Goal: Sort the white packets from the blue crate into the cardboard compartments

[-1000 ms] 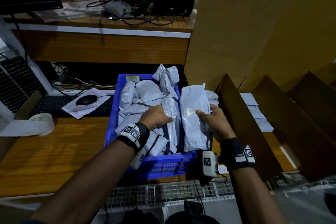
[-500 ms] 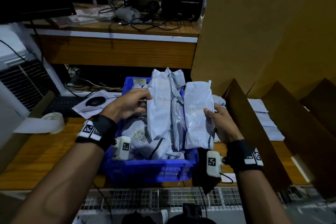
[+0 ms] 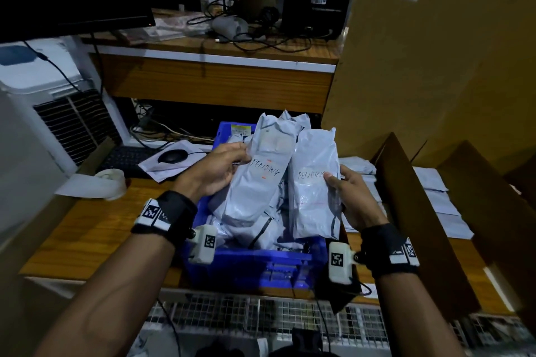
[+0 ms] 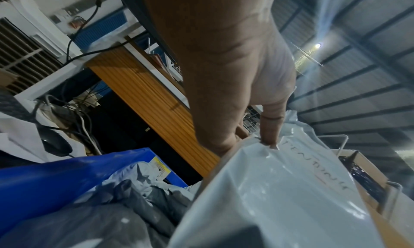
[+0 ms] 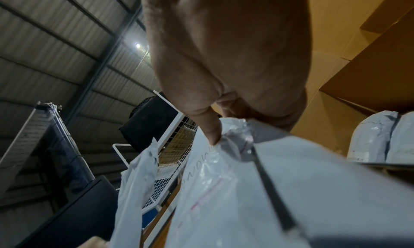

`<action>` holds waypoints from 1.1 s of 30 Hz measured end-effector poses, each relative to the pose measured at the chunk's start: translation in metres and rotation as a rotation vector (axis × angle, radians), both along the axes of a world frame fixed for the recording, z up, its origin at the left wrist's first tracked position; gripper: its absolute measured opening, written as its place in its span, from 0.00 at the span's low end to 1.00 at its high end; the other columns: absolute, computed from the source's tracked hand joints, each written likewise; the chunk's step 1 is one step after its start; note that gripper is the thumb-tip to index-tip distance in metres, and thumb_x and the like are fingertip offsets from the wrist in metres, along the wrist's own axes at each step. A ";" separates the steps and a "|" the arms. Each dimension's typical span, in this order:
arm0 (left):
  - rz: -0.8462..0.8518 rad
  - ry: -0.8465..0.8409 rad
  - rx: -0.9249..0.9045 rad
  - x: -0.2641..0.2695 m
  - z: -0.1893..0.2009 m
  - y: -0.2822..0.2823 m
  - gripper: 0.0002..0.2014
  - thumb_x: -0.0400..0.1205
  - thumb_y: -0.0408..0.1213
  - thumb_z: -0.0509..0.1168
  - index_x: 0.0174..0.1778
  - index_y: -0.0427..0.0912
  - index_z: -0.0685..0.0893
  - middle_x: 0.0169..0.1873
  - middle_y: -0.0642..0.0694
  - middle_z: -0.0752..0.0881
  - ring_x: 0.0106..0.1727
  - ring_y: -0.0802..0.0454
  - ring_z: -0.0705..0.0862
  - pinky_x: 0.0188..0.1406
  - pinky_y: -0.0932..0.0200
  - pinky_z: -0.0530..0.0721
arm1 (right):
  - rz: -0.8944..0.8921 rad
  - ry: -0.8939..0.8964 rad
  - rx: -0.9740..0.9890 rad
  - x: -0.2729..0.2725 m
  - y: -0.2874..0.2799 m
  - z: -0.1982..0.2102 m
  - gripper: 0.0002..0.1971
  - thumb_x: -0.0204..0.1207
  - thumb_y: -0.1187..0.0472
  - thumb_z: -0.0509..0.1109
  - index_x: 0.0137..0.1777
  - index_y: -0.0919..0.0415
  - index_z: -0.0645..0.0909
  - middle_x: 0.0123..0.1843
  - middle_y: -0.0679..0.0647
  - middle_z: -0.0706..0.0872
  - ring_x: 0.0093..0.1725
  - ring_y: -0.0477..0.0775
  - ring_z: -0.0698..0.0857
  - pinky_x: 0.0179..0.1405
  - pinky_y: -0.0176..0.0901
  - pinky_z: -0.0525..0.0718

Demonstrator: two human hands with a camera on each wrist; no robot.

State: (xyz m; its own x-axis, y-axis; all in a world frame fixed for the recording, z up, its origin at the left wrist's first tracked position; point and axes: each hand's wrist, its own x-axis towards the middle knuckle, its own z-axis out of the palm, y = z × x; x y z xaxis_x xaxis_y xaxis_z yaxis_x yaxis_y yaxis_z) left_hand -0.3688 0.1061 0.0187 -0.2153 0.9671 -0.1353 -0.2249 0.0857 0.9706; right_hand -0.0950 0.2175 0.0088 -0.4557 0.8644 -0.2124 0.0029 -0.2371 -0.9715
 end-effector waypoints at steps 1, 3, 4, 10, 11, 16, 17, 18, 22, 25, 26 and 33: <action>0.006 -0.001 0.005 0.002 0.001 0.000 0.16 0.88 0.19 0.58 0.47 0.40 0.88 0.48 0.39 0.92 0.51 0.46 0.92 0.55 0.54 0.91 | 0.005 0.002 -0.004 0.000 -0.002 0.000 0.15 0.92 0.71 0.61 0.76 0.67 0.79 0.68 0.60 0.92 0.65 0.56 0.92 0.72 0.52 0.87; 0.017 -0.002 -0.002 0.005 0.002 0.000 0.14 0.88 0.20 0.58 0.52 0.38 0.87 0.49 0.40 0.93 0.51 0.47 0.93 0.53 0.54 0.92 | 0.008 0.004 -0.010 0.001 -0.006 0.002 0.15 0.92 0.71 0.61 0.76 0.67 0.79 0.66 0.59 0.92 0.64 0.55 0.92 0.68 0.49 0.88; 0.021 -0.005 -0.003 0.006 0.002 0.000 0.13 0.88 0.20 0.58 0.55 0.37 0.87 0.51 0.38 0.93 0.52 0.45 0.93 0.53 0.53 0.92 | 0.007 0.006 -0.012 0.002 -0.007 0.003 0.15 0.92 0.71 0.62 0.76 0.67 0.79 0.66 0.59 0.93 0.63 0.55 0.93 0.66 0.48 0.89; 0.049 -0.046 -0.020 0.027 0.002 0.007 0.13 0.90 0.23 0.59 0.63 0.36 0.87 0.54 0.38 0.94 0.52 0.45 0.92 0.50 0.54 0.93 | -0.035 -0.005 -0.029 0.003 -0.016 0.011 0.16 0.93 0.68 0.61 0.78 0.68 0.77 0.62 0.61 0.93 0.54 0.52 0.95 0.55 0.46 0.94; 0.020 -0.071 -0.020 0.032 0.002 0.009 0.13 0.91 0.25 0.59 0.63 0.35 0.88 0.56 0.38 0.94 0.54 0.44 0.93 0.51 0.54 0.93 | -0.038 -0.002 -0.027 0.002 -0.019 0.012 0.15 0.94 0.68 0.60 0.78 0.68 0.77 0.57 0.60 0.93 0.44 0.46 0.95 0.42 0.39 0.93; -0.078 0.025 -0.060 0.051 -0.006 0.011 0.21 0.85 0.34 0.76 0.73 0.34 0.84 0.63 0.38 0.93 0.64 0.38 0.92 0.62 0.44 0.91 | -0.090 -0.037 0.008 0.000 -0.030 0.012 0.15 0.93 0.70 0.59 0.77 0.69 0.74 0.40 0.52 0.89 0.24 0.37 0.85 0.21 0.28 0.79; -0.071 0.055 -0.051 0.053 -0.007 0.012 0.22 0.84 0.31 0.77 0.73 0.34 0.83 0.62 0.37 0.93 0.61 0.39 0.93 0.57 0.46 0.93 | -0.095 -0.047 0.017 0.002 -0.032 0.013 0.15 0.93 0.70 0.60 0.77 0.69 0.74 0.47 0.56 0.90 0.29 0.38 0.89 0.25 0.30 0.83; -0.066 0.066 -0.035 0.054 -0.008 0.014 0.21 0.83 0.28 0.77 0.73 0.34 0.84 0.62 0.37 0.93 0.59 0.40 0.94 0.52 0.49 0.93 | -0.100 -0.064 0.029 0.006 -0.033 0.014 0.15 0.93 0.69 0.61 0.77 0.68 0.75 0.53 0.57 0.91 0.35 0.41 0.92 0.31 0.33 0.86; -0.088 0.051 0.013 0.052 -0.002 0.019 0.20 0.84 0.26 0.74 0.72 0.34 0.85 0.62 0.38 0.93 0.62 0.39 0.93 0.56 0.49 0.93 | -0.177 -0.125 0.096 0.034 -0.027 0.024 0.14 0.92 0.66 0.65 0.75 0.62 0.79 0.63 0.56 0.93 0.58 0.54 0.94 0.54 0.46 0.93; -0.135 0.018 0.012 0.052 0.000 0.025 0.19 0.84 0.25 0.73 0.73 0.35 0.85 0.64 0.37 0.92 0.63 0.38 0.92 0.63 0.43 0.91 | -0.217 -0.180 0.170 0.061 -0.023 0.043 0.11 0.91 0.66 0.66 0.70 0.61 0.82 0.61 0.57 0.93 0.54 0.54 0.93 0.48 0.44 0.92; -0.146 0.018 0.012 0.054 0.000 0.028 0.19 0.85 0.25 0.73 0.72 0.34 0.85 0.63 0.37 0.92 0.62 0.38 0.93 0.62 0.43 0.91 | -0.230 -0.220 0.215 0.070 -0.022 0.050 0.10 0.91 0.66 0.66 0.69 0.61 0.82 0.60 0.58 0.93 0.51 0.54 0.93 0.45 0.44 0.91; -0.182 -0.014 -0.065 0.074 -0.007 0.049 0.17 0.87 0.23 0.70 0.72 0.31 0.85 0.63 0.34 0.92 0.60 0.37 0.93 0.56 0.47 0.94 | -0.341 -0.495 0.293 0.127 0.019 0.050 0.11 0.84 0.66 0.66 0.64 0.57 0.83 0.58 0.60 0.91 0.59 0.66 0.90 0.64 0.66 0.89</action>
State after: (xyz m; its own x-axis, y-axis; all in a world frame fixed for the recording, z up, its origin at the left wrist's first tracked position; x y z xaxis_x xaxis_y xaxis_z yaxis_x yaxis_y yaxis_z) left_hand -0.2944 0.1551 0.0113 -0.0354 0.9791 -0.2001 -0.2132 0.1882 0.9587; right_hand 0.0319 0.2368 0.0584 -0.0562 0.9966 -0.0603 0.4367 -0.0298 -0.8991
